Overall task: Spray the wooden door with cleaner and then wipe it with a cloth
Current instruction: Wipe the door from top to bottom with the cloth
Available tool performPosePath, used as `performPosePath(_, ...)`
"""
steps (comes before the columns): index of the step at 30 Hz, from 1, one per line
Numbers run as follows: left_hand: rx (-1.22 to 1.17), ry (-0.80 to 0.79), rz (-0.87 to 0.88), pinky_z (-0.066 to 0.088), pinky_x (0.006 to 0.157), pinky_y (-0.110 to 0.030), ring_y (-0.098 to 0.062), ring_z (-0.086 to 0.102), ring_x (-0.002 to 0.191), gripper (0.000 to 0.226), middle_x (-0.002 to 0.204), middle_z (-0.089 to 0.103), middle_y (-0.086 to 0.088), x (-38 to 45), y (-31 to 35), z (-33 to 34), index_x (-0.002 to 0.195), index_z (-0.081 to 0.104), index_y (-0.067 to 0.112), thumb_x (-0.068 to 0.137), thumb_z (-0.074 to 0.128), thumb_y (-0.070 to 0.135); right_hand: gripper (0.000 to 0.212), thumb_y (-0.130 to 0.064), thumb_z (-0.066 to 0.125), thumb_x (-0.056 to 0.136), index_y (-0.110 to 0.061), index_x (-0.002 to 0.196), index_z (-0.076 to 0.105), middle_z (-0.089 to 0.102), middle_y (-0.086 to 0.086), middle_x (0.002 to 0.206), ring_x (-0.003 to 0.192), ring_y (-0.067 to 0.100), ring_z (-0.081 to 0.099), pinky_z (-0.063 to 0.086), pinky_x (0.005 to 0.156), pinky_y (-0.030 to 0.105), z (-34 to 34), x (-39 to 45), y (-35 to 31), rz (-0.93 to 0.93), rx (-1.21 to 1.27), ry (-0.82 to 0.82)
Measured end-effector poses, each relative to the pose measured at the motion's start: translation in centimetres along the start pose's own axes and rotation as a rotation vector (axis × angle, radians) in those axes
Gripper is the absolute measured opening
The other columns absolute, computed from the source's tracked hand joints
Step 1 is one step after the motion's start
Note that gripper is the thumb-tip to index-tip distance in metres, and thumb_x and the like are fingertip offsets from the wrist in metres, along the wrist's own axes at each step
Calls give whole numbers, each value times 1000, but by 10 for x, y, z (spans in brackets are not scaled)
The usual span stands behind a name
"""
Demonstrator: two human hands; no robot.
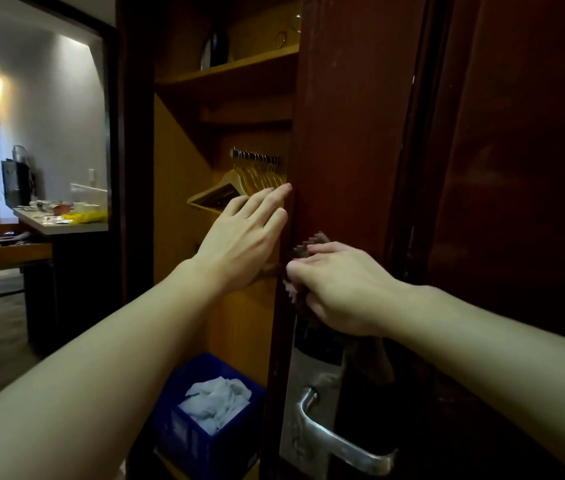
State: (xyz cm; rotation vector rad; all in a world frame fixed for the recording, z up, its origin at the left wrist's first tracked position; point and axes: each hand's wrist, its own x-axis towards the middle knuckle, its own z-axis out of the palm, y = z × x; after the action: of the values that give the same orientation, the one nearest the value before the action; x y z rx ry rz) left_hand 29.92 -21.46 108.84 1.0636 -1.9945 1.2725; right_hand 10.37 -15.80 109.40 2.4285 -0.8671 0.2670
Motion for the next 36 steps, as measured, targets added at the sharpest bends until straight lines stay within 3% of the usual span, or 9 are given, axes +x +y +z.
performPosePath(3,-30,-10,-30,44,97,-49,-36,43,132,81,151,36,-20,3,-1,-4,112,51,2,63,80,59,7,-26,39,83,-29,86,45,68,-14,93,102,13,64,40,107,32,-4,-14,6,-31,-19,31)
performPosePath(5,-37,-10,-32,44,98,-50,-36,43,132,84,151,36,-19,3,2,-6,112,53,2,59,80,62,30,-26,35,79,-21,90,63,74,-7,96,102,14,68,45,102,32,-8,-33,17,-92,-110,87)
performPosePath(7,-35,-9,-22,43,98,-50,-36,43,132,84,152,35,-18,2,5,-5,114,52,3,60,81,62,36,-21,37,82,-17,94,70,75,-4,100,107,12,67,43,104,32,-13,-54,29,-129,-200,112)
performPosePath(13,-52,-21,10,44,98,-49,-35,41,135,78,155,31,-17,0,11,-8,117,53,6,62,84,52,30,-19,43,95,-13,95,72,73,2,109,115,20,64,39,109,39,-11,-82,41,-222,-334,240)
performPosePath(17,-43,-38,18,44,99,-50,-36,40,135,80,155,30,-17,0,12,-11,118,50,8,62,84,54,30,-16,40,98,-10,101,69,70,8,118,122,26,59,37,112,45,-2,-67,37,-155,-418,332)
performPosePath(20,-20,-66,18,43,99,-50,-37,41,133,83,152,34,-18,5,14,-15,120,48,10,60,85,54,16,-14,54,94,-12,102,68,69,9,118,125,29,57,35,113,47,17,-56,29,-85,-423,361)
performPosePath(25,-54,-101,13,44,95,-54,-40,47,126,81,143,44,-22,11,18,-24,117,51,10,55,89,46,19,-13,49,98,-11,98,68,71,9,115,123,29,58,41,108,48,8,-93,36,-153,-430,340)
performPosePath(30,-84,-14,-30,43,95,-51,-39,53,118,63,128,54,-20,20,22,-32,122,52,9,75,75,44,31,-12,38,100,-9,106,69,69,13,116,117,32,62,40,108,45,-31,-100,56,22,-545,486)
performPosePath(36,-142,19,-32,43,98,-50,-38,48,121,80,135,45,-21,31,37,-38,137,45,11,76,72,54,24,-11,53,93,-4,108,70,67,18,117,121,39,57,35,111,52,-28,-97,54,128,-623,478)
